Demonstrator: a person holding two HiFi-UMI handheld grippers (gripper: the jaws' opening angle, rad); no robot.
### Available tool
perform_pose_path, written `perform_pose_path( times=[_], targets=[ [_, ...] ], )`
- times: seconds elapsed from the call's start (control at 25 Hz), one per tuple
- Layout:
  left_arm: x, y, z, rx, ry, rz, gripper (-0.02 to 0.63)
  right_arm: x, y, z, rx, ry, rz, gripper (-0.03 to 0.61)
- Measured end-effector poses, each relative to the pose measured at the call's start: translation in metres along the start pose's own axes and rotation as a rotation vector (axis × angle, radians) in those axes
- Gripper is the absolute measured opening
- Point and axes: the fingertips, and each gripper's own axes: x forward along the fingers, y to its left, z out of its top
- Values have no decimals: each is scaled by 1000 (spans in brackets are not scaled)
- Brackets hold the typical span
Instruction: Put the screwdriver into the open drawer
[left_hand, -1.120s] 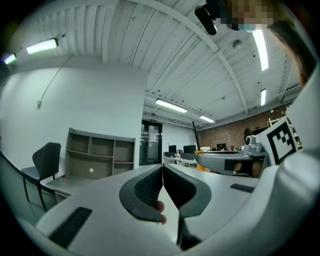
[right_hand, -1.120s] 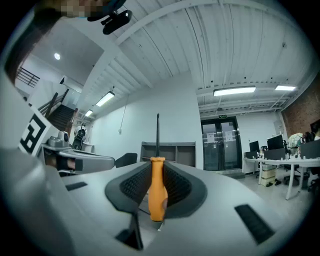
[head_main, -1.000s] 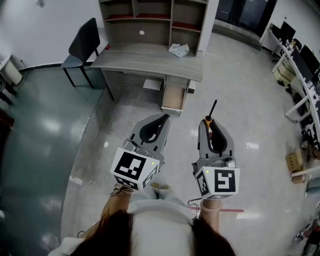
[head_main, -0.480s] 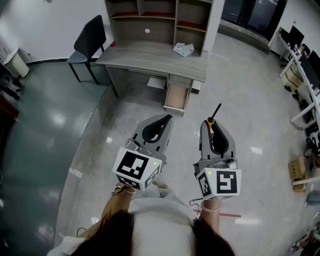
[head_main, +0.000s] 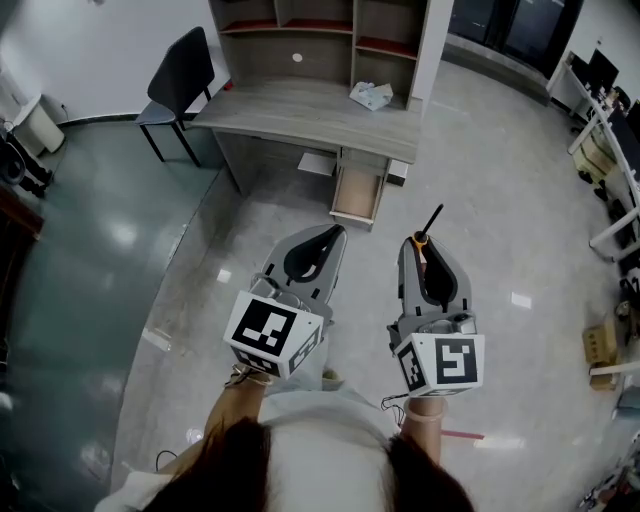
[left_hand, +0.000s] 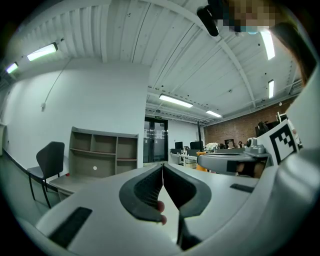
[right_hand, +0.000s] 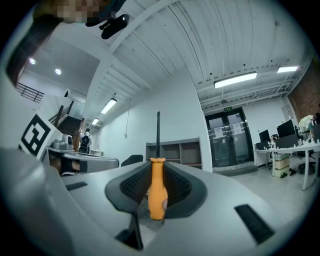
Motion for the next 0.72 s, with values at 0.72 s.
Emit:
perform_pose_path(
  times=[0.72],
  targets=[
    [110, 95, -2, -22, 18, -19, 18, 123, -45, -28, 38, 53, -36, 84]
  ],
)
